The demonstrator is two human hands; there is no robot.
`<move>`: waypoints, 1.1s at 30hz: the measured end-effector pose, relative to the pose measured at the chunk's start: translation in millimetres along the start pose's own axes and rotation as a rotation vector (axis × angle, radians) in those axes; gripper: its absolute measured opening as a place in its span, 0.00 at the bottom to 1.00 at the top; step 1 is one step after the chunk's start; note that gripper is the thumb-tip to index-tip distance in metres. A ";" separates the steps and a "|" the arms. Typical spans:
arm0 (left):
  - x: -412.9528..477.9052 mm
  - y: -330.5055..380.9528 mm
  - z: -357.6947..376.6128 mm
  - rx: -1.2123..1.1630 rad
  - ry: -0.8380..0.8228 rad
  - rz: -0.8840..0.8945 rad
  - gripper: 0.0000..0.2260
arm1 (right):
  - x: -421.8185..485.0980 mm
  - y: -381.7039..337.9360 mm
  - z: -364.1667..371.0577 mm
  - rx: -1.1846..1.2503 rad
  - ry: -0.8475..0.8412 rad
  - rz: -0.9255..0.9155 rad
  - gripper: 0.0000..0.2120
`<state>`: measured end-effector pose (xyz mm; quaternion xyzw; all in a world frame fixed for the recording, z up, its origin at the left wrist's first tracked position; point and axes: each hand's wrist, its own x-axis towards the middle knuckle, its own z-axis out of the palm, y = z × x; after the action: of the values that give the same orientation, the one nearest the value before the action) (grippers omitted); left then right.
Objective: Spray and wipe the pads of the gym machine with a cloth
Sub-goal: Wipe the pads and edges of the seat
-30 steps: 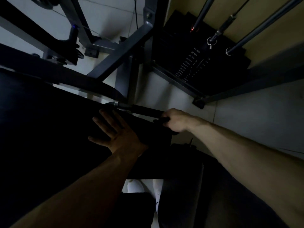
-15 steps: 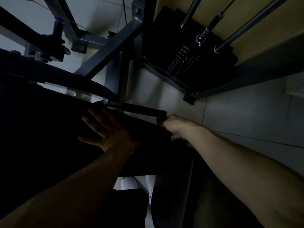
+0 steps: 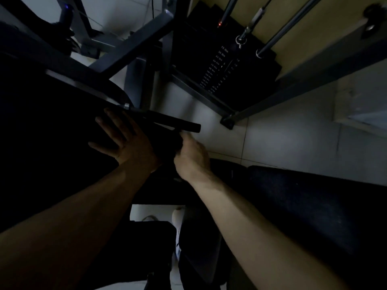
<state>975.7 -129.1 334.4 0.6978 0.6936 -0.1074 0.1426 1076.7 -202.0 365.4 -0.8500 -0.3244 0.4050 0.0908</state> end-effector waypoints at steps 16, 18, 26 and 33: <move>-37.1 -130.8 -19.2 0.139 -0.095 0.366 0.47 | -28.7 42.8 92.5 -0.018 0.311 -0.524 0.27; -38.7 -134.8 -20.4 0.143 -0.086 0.371 0.48 | -2.3 38.2 75.0 0.000 0.327 -0.496 0.24; -41.6 -175.8 -59.6 0.052 -0.075 0.101 0.51 | -44.0 -33.2 124.7 0.157 0.256 -0.612 0.22; -20.0 -217.7 -94.7 0.002 -0.014 -0.052 0.57 | 41.0 -50.5 71.0 0.090 0.386 -0.569 0.20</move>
<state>753.4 -115.5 419.1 0.6790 0.7103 -0.1167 0.1441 1018.4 -145.0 314.1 -0.7817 -0.5069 0.2089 0.2971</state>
